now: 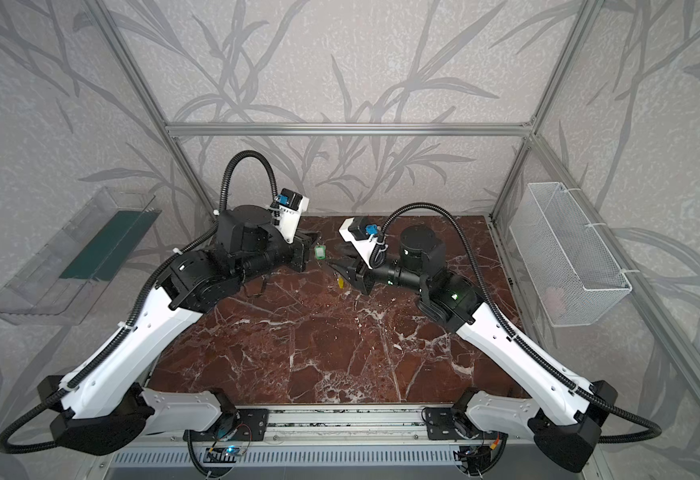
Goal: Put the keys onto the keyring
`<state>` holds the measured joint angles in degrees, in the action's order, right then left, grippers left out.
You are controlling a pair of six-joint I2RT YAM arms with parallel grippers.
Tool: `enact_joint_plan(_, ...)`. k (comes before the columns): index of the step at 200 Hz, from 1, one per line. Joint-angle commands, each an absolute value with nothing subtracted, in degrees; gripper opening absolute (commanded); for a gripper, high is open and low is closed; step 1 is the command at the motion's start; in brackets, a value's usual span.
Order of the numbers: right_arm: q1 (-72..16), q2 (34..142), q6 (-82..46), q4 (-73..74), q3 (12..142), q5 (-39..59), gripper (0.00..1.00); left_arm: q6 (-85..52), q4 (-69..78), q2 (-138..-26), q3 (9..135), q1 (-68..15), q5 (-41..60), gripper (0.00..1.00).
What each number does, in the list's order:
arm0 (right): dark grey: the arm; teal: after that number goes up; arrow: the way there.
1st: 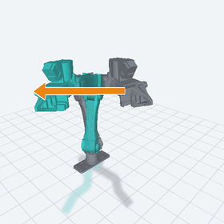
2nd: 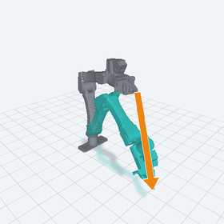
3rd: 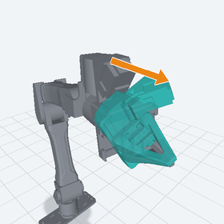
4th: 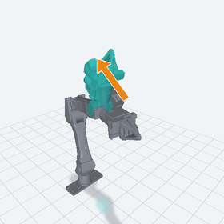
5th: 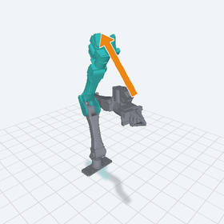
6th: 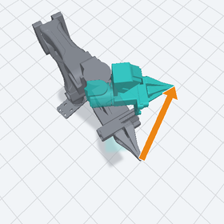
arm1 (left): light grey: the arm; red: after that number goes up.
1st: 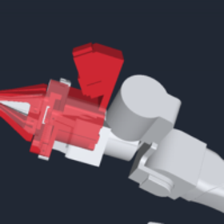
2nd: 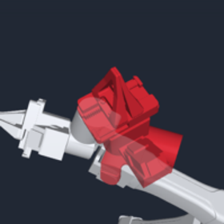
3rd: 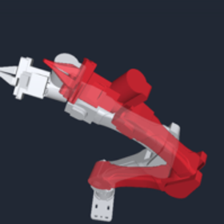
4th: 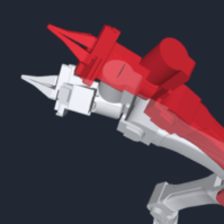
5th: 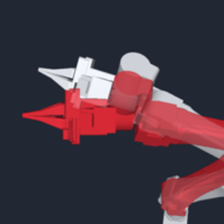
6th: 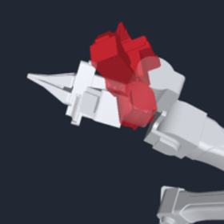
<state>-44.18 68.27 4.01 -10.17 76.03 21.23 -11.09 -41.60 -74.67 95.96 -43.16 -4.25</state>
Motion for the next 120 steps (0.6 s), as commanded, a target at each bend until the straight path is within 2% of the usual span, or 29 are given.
enact_joint_plan(1,-44.8,70.1,5.4,-8.0,78.0,17.8,0.4,-14.4,-41.3,-74.0,97.8,-43.8,-5.2,0.0)
enact_joint_plan(97,-45.1,74.5,5.9,-6.6,79.5,15.1,0.33,-15.4,-40.0,-73.3,96.1,-45.5,-3.8,0.0)
enact_joint_plan(107,-45.1,74.7,6.0,-6.5,79.8,14.8,0.3,-15.5,-40.0,-73.2,96.0,-45.6,-3.7,0.0)
enact_joint_plan(120,-45.1,75.2,6.2,-7.2,80.3,14.5,0.21,-15.3,-40.0,-73.0,95.9,-45.8,-3.5,0.0)
